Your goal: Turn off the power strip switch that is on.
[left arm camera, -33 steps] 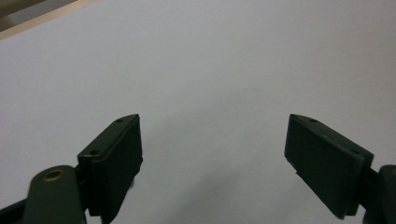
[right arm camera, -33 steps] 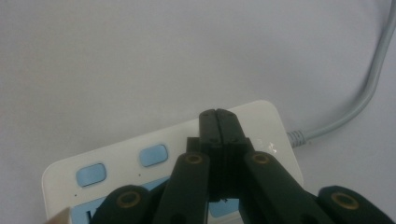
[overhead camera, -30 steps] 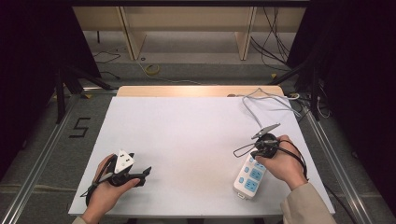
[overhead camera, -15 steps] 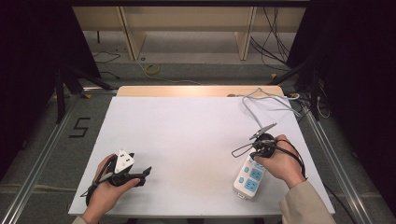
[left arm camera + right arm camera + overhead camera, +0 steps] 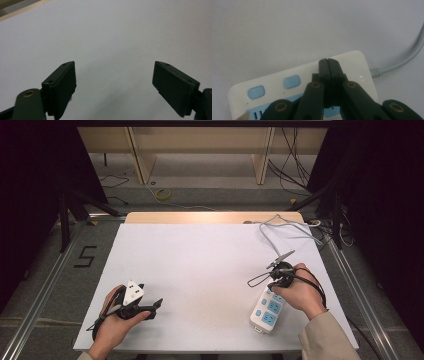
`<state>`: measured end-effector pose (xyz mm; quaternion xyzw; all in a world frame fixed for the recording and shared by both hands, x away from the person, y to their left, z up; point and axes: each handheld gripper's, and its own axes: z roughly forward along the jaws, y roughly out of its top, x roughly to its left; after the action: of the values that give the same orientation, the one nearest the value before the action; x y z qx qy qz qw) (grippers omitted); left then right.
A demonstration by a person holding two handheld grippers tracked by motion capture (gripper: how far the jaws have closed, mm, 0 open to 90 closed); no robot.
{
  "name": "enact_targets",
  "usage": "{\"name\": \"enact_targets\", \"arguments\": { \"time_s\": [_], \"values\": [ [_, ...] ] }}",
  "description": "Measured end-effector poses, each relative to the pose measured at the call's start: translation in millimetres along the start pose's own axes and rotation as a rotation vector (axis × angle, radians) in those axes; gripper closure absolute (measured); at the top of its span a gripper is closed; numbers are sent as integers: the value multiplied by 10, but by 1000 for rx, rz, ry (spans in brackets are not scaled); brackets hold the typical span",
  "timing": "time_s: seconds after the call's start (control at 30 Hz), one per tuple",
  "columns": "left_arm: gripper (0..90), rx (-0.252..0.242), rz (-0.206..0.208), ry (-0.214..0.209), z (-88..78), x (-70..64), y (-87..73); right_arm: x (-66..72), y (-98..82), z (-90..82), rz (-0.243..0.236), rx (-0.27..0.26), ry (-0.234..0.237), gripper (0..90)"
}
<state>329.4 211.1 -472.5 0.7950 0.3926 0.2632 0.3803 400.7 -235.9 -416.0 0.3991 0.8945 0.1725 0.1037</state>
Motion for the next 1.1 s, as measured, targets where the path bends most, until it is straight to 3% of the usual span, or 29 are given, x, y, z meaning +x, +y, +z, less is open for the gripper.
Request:
{"name": "enact_targets", "arguments": {
  "time_s": [1.1],
  "values": [
    [191, 4, 4, -3, 0, 0, -1, -10, 57, 155, -4, 46, -6, 900]
  ]
}}
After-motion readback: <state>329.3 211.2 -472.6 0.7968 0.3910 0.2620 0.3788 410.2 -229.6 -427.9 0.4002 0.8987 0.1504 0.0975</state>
